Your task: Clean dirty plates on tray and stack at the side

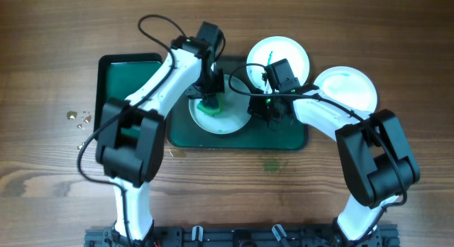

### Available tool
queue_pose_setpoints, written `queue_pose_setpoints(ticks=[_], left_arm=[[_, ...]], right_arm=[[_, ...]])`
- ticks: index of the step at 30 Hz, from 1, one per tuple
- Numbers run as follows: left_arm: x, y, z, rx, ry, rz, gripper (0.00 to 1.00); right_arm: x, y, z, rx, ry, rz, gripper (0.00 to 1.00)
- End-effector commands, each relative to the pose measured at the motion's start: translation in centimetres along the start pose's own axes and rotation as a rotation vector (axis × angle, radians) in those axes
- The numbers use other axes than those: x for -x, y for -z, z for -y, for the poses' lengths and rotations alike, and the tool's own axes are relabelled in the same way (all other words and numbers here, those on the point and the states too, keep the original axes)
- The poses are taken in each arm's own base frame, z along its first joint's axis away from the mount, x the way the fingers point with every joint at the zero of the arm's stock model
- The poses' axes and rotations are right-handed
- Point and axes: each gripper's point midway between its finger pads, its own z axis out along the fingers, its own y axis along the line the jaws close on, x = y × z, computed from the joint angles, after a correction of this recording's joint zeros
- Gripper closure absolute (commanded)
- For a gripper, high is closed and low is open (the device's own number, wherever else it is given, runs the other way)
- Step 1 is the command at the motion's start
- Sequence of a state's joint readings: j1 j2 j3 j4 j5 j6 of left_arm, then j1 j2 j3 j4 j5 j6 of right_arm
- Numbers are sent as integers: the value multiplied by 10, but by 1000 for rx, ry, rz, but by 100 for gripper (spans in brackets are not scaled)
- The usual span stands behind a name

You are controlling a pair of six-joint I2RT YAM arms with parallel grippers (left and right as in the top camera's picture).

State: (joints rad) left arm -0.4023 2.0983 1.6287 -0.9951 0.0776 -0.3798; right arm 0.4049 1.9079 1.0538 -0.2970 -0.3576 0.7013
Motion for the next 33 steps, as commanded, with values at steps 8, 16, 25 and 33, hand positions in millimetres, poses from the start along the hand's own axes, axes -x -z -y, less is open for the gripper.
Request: queue_pose_setpoints(ticks=[8, 16, 25, 33], left_arm=[[-20, -56, -11, 51, 6, -138, 96], [-56, -35, 69, -492, -454, -251, 96], [-3, -55, -38, 232, -22, -42, 96], [1, -43, -72, 444, 283, 84, 96]], right_arm=[[1, -3, -5, 21, 23, -16, 96], [1, -3, -6, 22, 23, -15, 96], [1, -3, -6, 21, 24, -15, 96], [1, -3, -5, 21, 23, -15, 96]])
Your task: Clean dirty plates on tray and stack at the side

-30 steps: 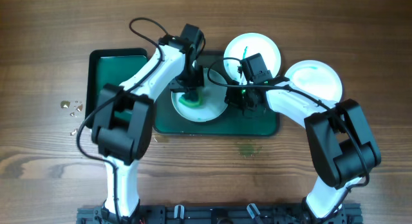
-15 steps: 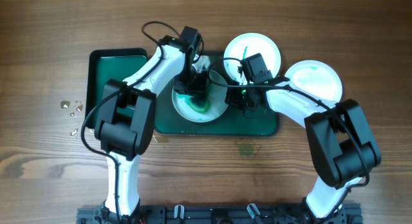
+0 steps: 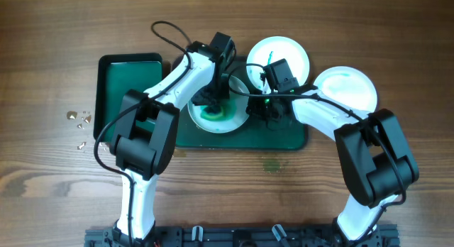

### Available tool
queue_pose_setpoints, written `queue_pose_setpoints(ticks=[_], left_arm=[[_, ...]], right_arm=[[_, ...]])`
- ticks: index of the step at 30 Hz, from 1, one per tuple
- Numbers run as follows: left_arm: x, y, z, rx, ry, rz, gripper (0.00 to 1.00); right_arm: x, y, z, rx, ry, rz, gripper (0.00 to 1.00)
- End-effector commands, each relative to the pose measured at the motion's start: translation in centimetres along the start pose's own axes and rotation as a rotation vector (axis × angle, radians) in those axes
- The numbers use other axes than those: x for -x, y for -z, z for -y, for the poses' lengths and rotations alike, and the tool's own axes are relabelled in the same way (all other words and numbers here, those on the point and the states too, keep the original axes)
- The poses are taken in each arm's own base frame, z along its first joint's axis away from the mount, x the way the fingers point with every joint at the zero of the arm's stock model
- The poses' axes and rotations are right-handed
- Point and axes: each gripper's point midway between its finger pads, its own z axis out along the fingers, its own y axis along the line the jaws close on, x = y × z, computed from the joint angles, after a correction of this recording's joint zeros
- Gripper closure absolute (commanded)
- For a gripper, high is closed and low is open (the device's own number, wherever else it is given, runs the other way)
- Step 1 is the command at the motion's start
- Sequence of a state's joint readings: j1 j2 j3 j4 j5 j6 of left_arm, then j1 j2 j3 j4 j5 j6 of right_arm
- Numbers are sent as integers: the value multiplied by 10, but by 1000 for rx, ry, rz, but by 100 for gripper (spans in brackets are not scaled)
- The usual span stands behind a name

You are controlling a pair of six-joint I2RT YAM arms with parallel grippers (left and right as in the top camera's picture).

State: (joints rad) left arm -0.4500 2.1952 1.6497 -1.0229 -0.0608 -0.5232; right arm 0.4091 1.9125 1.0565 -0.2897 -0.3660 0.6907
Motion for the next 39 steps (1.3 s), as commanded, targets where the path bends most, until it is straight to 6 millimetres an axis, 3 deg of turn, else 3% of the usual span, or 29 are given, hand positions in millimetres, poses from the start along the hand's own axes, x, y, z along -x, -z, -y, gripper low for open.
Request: queue_pose_setpoints(ticks=[1, 4, 6, 9, 13, 16, 20, 25, 30, 32, 34, 39], left_arm=[[15, -20, -55, 269, 193, 101, 96], [8, -20, -48, 259, 152, 79, 96], [-2, -24, -30, 171, -13, 9, 96], [-30, -24, 13, -95, -293, -140, 96], [-68, 1, 68, -525, -591, -252, 96], [-66, 7, 81, -604, -630, -223, 96], [-39, 3, 89, -587, -574, -117, 96], [11, -13, 67, -379, -308, 19, 96], [52, -17, -6, 11, 31, 186, 96], [58, -8, -36, 147, 114, 242, 96], [57, -2, -49, 214, 117, 254, 96], [34, 2, -57, 241, 96, 161, 96]], right_arm=[[2, -2, -2, 11, 8, -11, 96], [2, -2, -3, 12, 8, -10, 95], [2, -2, -3, 12, 8, -10, 96], [2, -2, -3, 13, 8, -9, 96], [3, -2, -4, 16, 9, -6, 96], [2, -2, -3, 15, 9, -8, 96], [3, -2, -3, 15, 9, -7, 96], [2, -2, -3, 15, 9, -8, 96], [2, -2, -3, 15, 9, -8, 96], [2, -2, -3, 15, 9, -8, 96], [3, -2, -3, 15, 9, -7, 96], [2, -2, -4, 21, 9, -12, 95]])
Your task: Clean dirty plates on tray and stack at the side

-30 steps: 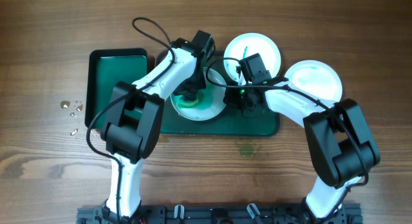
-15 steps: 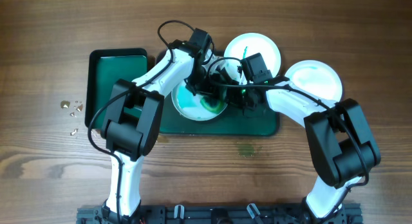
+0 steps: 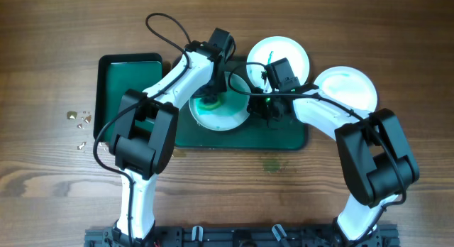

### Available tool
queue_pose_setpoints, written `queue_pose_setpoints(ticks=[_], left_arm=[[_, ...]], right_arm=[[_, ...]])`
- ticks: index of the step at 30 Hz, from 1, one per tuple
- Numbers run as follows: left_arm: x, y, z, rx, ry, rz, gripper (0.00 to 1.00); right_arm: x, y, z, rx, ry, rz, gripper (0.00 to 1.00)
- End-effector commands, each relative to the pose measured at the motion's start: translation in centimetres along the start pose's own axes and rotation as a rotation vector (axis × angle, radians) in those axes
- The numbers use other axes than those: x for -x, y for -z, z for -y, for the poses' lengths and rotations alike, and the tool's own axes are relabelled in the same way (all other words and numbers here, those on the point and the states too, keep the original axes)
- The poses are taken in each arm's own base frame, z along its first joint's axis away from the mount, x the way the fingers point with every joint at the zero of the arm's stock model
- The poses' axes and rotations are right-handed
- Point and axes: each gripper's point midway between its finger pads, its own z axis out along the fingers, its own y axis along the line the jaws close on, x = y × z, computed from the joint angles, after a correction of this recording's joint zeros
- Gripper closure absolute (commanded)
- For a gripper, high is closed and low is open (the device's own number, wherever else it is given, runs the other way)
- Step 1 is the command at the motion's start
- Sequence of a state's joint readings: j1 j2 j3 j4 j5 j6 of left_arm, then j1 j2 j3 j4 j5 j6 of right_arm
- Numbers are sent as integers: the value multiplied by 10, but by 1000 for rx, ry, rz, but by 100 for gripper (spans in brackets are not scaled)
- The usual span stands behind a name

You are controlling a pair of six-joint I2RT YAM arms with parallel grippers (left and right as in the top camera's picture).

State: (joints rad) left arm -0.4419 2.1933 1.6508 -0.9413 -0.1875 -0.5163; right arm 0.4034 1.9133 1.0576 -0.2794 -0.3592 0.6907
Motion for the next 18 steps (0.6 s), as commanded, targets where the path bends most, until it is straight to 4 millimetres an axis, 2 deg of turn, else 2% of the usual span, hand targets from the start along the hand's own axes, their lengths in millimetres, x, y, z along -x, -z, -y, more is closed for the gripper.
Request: queue_pose_setpoints(ticks=[1, 4, 6, 8, 10, 13, 15, 18], left_arm=[[-5, -2, -44, 161, 51, -27, 96], [-23, 7, -26, 33, -57, -130, 96], [-30, 23, -5, -118, -137, -173, 96], [-32, 52, 18, -309, -205, -196, 96], [-26, 81, 25, -432, -226, -177, 96], [-5, 114, 16, -507, -185, -101, 96], [11, 133, -1, -521, -145, -31, 96], [32, 146, -33, -501, -79, 47, 96]], right_arm=[[-3, -3, -5, 21, 10, -28, 96], [-4, -2, -7, 29, 10, -36, 96], [-6, -2, -6, 28, 7, -42, 96], [-8, -2, -5, 21, 3, -49, 96], [-10, -2, -3, 14, -2, -59, 96], [-12, -2, -1, 7, -7, -67, 96], [-12, 1, -2, 3, -7, -70, 96], [-10, 7, -2, -20, -1, -60, 96]])
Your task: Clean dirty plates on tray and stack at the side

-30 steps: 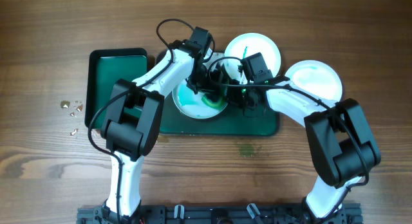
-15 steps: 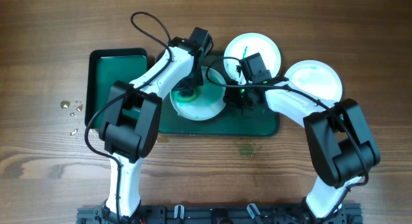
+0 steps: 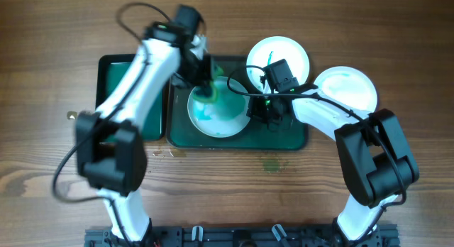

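Note:
A white plate smeared with green lies on the dark green tray. My left gripper is at the plate's far rim, shut on a green sponge that presses on the plate; the arm is blurred with motion. My right gripper sits at the plate's right rim and seems shut on it, though its fingers are partly hidden under the wrist. Two more white plates lie off the tray: one behind it, another with a faint green smear to the right.
A second, lighter green tray lies left of the dark one, partly under my left arm. Small crumbs are scattered on the wooden table at the left. A greenish stain marks the table in front of the tray.
My left arm has swung to the left and its elbow now lies over the left tray. The sponge sits at the plate's far rim instead of nearer its middle. The right arm has not moved.
The sponge in my left gripper was on the plate's upper left part, then nearer its middle, then at its upper part, and now at the far rim. The green smear on the plate has spread thinner. My right gripper stayed at the plate's right rim throughout.

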### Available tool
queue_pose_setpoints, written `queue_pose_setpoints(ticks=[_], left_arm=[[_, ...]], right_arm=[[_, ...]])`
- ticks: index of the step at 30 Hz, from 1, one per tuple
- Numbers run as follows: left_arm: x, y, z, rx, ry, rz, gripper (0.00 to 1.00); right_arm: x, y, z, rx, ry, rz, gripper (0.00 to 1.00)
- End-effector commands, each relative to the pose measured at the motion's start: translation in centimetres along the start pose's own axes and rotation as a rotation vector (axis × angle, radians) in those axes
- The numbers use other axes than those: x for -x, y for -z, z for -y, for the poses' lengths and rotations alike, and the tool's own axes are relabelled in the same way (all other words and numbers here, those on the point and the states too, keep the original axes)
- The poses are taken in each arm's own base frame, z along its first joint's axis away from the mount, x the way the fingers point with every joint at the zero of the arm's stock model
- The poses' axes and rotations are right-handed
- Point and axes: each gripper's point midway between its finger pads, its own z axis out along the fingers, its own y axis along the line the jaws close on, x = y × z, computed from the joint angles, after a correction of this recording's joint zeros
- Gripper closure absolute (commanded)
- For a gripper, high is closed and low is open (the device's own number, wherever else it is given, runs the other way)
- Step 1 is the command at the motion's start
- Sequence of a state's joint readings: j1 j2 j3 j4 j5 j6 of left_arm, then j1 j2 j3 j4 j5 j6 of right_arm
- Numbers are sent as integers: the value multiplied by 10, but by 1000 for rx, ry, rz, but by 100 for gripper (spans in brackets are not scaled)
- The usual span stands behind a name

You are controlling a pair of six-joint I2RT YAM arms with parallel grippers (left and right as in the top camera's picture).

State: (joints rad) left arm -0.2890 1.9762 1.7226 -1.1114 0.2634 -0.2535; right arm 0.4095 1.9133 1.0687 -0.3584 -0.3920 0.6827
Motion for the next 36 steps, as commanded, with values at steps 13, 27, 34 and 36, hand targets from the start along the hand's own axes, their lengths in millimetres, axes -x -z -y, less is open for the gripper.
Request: queue_pose_setpoints(ticks=[13, 27, 34, 36], left_arm=[[29, 55, -36, -33, 62, 145, 96], [24, 50, -36, -31, 100, 125, 96], [24, 50, -36, -31, 100, 125, 96], [24, 50, -36, -31, 100, 125, 96]], right_arm=[[23, 103, -1, -434, 238, 330, 96], [-9, 223, -48, -1067, 642, 965, 96], [-26, 250, -87, -1190, 802, 1147, 96], [-27, 252, -92, -1199, 808, 1168, 96]])
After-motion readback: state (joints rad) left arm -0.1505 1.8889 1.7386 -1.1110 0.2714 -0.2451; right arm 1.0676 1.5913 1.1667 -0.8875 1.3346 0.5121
